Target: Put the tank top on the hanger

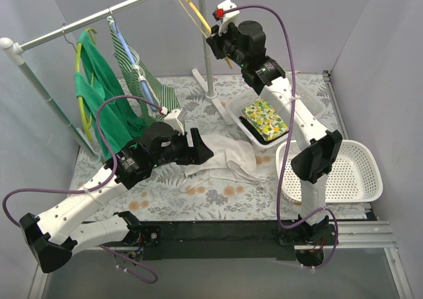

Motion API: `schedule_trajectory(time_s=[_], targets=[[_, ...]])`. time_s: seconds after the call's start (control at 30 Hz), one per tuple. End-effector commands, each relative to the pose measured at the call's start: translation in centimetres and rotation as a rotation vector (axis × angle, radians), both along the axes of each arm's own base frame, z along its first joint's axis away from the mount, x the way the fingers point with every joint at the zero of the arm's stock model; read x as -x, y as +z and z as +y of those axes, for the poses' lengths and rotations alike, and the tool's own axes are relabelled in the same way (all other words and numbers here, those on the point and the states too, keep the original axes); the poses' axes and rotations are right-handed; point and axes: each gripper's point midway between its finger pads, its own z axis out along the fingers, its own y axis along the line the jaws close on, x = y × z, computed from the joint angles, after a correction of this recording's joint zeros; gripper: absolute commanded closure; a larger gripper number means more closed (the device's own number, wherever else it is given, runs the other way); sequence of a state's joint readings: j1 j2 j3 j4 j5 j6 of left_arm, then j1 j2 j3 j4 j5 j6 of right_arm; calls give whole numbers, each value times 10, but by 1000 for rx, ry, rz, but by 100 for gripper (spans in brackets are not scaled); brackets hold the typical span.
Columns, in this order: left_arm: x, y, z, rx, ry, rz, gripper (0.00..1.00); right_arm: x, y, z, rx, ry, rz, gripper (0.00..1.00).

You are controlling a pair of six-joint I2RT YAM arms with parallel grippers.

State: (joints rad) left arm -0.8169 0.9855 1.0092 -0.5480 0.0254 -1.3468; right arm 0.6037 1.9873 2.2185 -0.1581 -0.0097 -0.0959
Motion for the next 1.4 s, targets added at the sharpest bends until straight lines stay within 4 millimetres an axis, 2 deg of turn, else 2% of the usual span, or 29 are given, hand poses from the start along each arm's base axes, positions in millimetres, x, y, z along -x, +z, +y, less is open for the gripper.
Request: schedule_trajectory(time_s=[0.0,0.2,0.53,0.7,0.77,0.8,0.97,1.0,1.1,1.3,1.33,1.37], targets=[[-2,19,2,30,9,-51,29,6,48,-5,-47,-11,-116,99],[-3,17,2,29,9,-48,29,25,68,1,-92,68,-138,99],[-2,14,2,25,10,-43,29,46,97,-5,-184,104,-173,99],[-1,13,3,27,12,-39,29,51,93,-5,-189,121,-151,99],[-1,13,3,27,12,-39,29,55,99,-7,-203,119,-169,99],[-2,13,3,27,11,-41,29,54,93,-7,-198,119,-157,99],[-2,12,3,25,11,-39,29,66,93,-13,-216,128,-139,99],[-2,13,3,26,11,-40,29,67,87,-13,-216,129,-120,99],[-3,12,2,24,11,-40,29,80,91,-18,-237,145,-111,99],[-3,8,1,21,11,-38,29,106,78,-31,-255,162,-58,99],[-3,8,1,22,11,-36,29,118,87,-38,-275,167,-67,99],[-4,7,1,22,13,-37,29,118,70,-38,-262,164,-31,99]])
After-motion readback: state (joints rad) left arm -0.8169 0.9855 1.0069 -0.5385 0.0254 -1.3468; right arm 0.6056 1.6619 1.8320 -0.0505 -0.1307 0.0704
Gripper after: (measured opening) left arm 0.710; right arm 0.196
